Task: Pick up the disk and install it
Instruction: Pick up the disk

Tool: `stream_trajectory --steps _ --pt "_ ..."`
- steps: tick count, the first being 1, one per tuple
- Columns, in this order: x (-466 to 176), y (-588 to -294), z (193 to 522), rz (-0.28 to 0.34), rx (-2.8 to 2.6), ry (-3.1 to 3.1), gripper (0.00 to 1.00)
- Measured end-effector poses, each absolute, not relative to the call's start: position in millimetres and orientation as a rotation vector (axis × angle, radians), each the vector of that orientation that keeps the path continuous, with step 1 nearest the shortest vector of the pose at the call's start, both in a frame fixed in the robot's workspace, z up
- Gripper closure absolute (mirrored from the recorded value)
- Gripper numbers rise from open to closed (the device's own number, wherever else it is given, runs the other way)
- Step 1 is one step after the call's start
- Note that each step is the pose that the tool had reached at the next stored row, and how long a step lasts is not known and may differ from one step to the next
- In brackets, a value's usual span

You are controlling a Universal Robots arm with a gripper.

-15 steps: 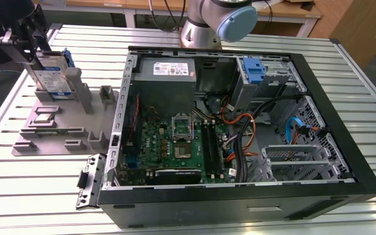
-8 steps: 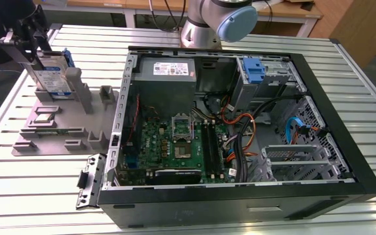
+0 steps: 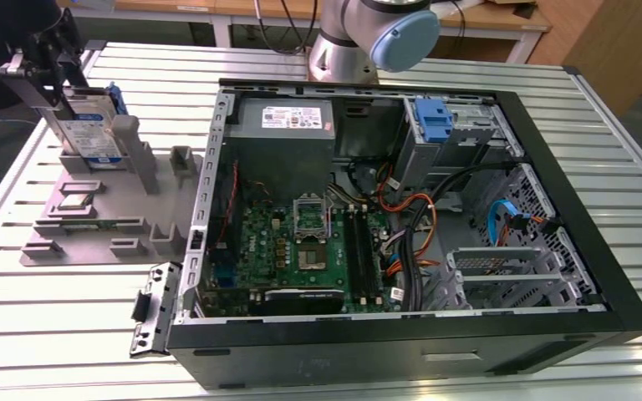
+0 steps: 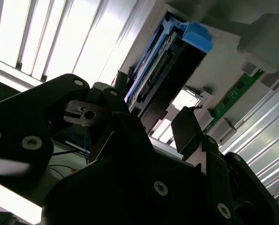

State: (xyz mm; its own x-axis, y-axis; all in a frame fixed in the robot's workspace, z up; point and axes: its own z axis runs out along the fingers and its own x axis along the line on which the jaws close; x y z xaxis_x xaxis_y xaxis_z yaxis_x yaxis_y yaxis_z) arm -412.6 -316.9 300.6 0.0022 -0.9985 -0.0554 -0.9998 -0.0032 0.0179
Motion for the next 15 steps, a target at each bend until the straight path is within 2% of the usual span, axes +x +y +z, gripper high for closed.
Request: stream_trajectory --steps 15 --pt "-412.6 -314.4 300.8 0.081 -2.205 2.199 0.35"
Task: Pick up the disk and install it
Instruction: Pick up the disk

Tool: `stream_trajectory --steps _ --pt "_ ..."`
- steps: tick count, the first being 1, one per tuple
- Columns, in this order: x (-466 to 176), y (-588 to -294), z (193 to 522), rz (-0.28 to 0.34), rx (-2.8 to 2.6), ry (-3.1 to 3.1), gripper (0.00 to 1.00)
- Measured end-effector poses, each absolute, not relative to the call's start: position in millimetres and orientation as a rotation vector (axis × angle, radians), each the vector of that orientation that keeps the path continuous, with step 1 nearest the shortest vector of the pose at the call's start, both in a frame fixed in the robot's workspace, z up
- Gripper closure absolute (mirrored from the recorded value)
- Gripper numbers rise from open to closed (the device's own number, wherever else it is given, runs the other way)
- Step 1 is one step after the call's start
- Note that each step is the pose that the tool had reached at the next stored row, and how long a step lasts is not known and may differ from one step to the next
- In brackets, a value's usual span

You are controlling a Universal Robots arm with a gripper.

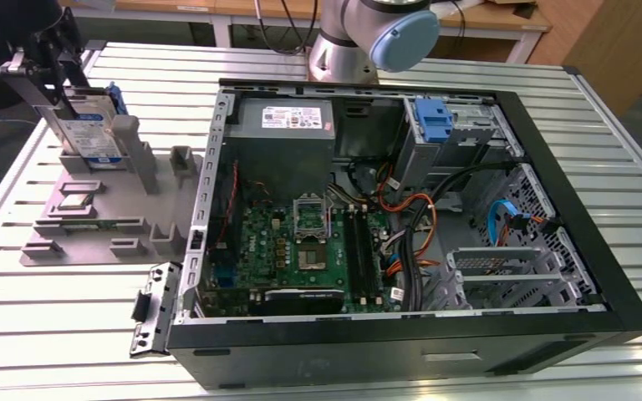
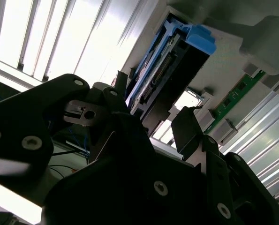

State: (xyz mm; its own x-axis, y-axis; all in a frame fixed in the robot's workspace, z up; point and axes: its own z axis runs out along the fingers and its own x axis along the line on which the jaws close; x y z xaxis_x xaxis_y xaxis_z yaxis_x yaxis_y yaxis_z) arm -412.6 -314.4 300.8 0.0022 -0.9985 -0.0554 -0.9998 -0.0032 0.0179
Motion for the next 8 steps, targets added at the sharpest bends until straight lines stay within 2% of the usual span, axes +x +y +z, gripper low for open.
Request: stream_trajectory --steps 6,7,8 --pt "-412.6 -314.4 300.8 0.081 -2.205 2.199 0.36" --pt "-412.6 -314.4 300.8 0.081 -2.205 2.199 0.44" --pt "-412.6 -314.4 300.8 0.081 -2.205 2.199 0.44"
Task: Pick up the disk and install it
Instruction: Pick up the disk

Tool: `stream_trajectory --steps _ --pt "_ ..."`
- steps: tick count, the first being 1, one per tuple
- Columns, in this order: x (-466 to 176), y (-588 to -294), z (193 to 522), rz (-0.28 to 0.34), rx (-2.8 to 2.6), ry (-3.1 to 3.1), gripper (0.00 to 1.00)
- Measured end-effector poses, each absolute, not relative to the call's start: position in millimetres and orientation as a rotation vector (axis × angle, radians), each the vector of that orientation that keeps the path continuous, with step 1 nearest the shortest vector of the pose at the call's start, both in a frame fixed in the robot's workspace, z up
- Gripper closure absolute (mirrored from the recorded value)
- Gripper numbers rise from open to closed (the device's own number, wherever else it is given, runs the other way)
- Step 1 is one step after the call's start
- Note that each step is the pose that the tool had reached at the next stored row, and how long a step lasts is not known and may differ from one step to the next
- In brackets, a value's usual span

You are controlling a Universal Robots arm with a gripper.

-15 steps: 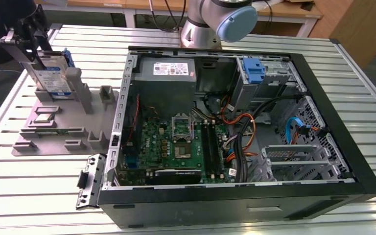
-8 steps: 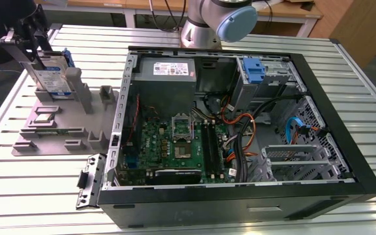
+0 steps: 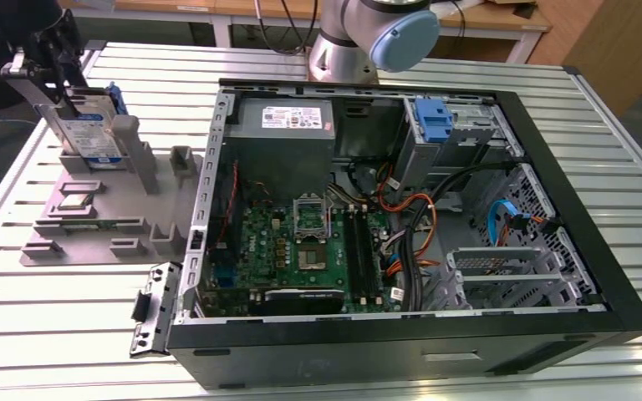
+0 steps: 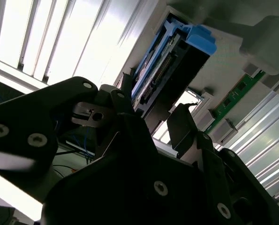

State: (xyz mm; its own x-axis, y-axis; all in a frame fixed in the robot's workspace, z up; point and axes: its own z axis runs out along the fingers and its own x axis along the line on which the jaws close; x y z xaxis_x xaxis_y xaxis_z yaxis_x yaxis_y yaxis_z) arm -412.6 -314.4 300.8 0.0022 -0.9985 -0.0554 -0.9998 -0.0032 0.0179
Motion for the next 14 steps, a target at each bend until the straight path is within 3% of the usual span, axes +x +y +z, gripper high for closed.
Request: stream_trajectory --steps 6,7,14 --pt "-412.6 -314.4 300.9 0.081 -2.205 2.199 0.45" --pt "-412.6 -314.4 300.9 0.081 -2.205 2.199 0.52" --pt "-412.6 -314.4 301.0 0.081 -2.205 2.199 0.52"
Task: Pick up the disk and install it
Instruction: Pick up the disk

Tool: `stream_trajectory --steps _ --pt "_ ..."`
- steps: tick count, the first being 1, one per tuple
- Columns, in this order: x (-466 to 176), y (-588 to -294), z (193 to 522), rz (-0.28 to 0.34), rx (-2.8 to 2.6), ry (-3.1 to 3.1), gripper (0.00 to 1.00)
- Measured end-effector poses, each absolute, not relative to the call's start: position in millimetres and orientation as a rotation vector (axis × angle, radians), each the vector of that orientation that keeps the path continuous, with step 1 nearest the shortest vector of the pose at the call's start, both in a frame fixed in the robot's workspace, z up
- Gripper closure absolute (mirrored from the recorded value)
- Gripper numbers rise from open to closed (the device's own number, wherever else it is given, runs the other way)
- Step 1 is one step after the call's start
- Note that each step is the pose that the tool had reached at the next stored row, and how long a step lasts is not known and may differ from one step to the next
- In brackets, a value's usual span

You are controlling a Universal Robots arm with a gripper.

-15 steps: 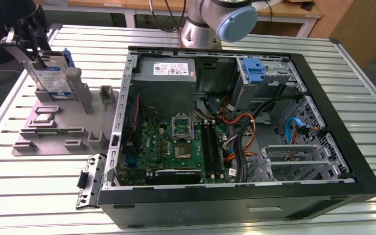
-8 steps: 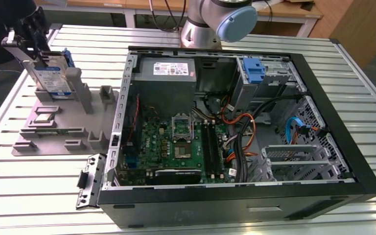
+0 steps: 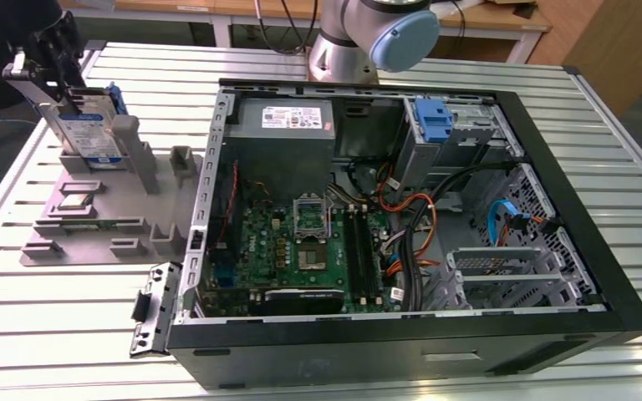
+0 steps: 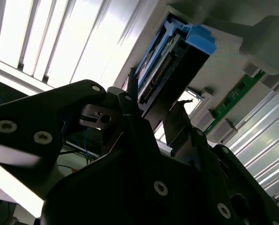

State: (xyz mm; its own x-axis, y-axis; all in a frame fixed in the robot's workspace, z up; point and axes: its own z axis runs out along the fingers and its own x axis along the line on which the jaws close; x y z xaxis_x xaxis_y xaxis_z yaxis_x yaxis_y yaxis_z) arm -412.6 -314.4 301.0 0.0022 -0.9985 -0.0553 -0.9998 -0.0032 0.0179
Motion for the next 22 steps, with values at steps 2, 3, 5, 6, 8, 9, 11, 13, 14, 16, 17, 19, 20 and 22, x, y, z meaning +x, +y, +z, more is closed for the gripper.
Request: stream_trajectory --steps 2,3,5,6,8,9,11,13,14,16,17,19,20,22 --pt "-412.6 -314.4 301.0 0.081 -2.205 2.199 0.52" --pt "-412.6 -314.5 301.1 0.081 -2.205 2.199 0.52" --pt "-412.6 -315.3 301.1 0.081 -2.205 2.199 0.52" --pt "-412.6 -315.9 301.0 0.081 -2.205 2.199 0.52" --pt "-412.5 -316.1 301.0 0.081 -2.205 2.199 0.52" --pt "-412.6 -316.3 300.0 0.081 -2.205 2.199 0.52" --pt "-412.5 -316.3 299.2 0.081 -2.205 2.199 0.52" --pt "-412.6 -316.3 299.2 0.081 -2.205 2.199 0.52" --pt "-412.4 -316.2 299.3 0.081 -2.205 2.199 0.52" --pt "-411.2 -316.3 299.3 0.081 -2.207 2.197 0.52" --pt "-410.4 -316.3 299.3 0.081 -2.208 2.196 0.52" --pt "-409.2 -316.2 299.2 0.081 -2.209 2.195 0.52" --pt "-409.0 -316.2 299.2 0.081 -2.208 2.195 0.52" --pt "-408.9 -316.2 300.6 0.081 -2.209 2.196 0.52"
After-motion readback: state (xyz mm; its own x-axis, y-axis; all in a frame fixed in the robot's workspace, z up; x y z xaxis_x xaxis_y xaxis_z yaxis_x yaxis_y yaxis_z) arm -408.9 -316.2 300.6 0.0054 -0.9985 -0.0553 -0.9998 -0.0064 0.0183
